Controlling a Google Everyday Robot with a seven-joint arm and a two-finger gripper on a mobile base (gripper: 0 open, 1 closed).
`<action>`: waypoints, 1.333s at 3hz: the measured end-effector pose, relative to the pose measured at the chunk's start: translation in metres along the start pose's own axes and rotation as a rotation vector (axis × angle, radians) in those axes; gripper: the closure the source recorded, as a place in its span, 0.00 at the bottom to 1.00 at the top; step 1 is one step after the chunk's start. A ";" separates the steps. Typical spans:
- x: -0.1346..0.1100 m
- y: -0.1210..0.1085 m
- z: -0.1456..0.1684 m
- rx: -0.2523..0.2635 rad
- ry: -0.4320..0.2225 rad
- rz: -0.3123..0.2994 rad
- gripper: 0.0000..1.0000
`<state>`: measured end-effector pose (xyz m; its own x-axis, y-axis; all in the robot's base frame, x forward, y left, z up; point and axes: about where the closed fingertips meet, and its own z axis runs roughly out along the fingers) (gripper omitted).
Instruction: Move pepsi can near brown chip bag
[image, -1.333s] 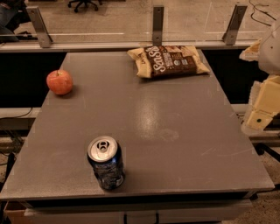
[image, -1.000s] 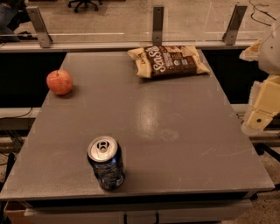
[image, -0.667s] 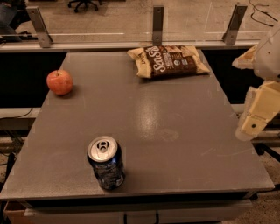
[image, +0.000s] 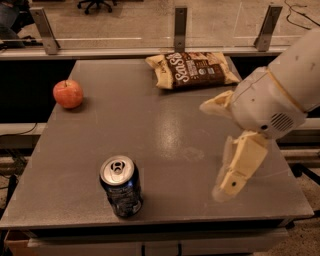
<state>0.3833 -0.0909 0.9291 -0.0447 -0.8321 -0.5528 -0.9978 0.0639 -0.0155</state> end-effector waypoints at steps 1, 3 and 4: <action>-0.050 0.028 0.039 -0.099 -0.183 -0.062 0.00; -0.120 0.064 0.086 -0.181 -0.473 -0.068 0.00; -0.124 0.066 0.104 -0.167 -0.518 -0.047 0.00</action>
Offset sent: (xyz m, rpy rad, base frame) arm -0.0648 0.1751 -0.0019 0.5965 0.1276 0.2114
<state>0.3276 0.0738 0.9098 -0.0125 -0.4488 -0.8935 -0.9942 -0.0898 0.0590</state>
